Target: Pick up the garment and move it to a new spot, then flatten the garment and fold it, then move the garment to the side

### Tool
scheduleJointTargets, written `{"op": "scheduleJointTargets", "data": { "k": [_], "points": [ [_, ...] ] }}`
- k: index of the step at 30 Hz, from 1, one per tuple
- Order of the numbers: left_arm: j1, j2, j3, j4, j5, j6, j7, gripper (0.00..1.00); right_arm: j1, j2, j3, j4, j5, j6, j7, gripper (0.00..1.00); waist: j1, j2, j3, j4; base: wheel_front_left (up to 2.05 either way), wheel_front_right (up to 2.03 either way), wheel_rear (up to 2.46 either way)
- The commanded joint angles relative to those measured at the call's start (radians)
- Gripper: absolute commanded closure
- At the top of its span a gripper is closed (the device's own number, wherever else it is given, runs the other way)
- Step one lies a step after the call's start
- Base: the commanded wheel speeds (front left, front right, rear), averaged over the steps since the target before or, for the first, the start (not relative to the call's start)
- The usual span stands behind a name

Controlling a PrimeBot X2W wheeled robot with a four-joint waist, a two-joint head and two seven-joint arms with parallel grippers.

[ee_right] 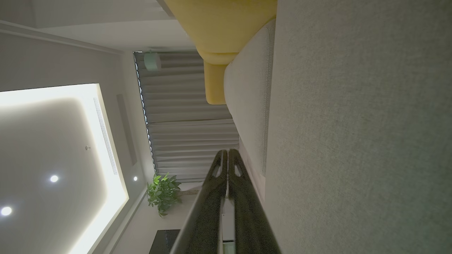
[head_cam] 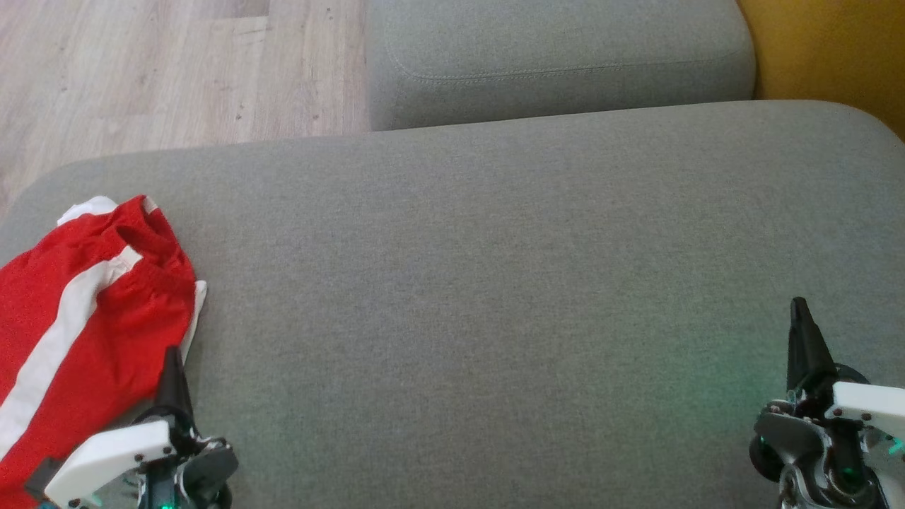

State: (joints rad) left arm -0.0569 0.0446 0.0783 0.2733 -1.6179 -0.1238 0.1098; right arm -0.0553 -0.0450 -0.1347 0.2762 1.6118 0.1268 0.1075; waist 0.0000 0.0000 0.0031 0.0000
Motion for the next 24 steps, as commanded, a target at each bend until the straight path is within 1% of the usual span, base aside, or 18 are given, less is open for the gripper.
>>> {"op": "scheduleJointTargets", "data": {
  "k": [1,24],
  "points": [
    [-0.051,0.006,0.035,-0.029,0.009,-0.007,0.003,1.0,-0.053,-0.005,0.021,-0.031,-0.003,0.004,0.005,1.0,0.0,0.0,0.0,0.0,0.0,0.0,0.0],
    [-0.051,0.006,0.035,-0.029,0.009,-0.007,0.003,1.0,-0.053,-0.005,0.021,-0.031,-0.003,0.004,0.005,1.0,0.0,0.0,0.0,0.0,0.0,0.0,0.0]
  ]
}}
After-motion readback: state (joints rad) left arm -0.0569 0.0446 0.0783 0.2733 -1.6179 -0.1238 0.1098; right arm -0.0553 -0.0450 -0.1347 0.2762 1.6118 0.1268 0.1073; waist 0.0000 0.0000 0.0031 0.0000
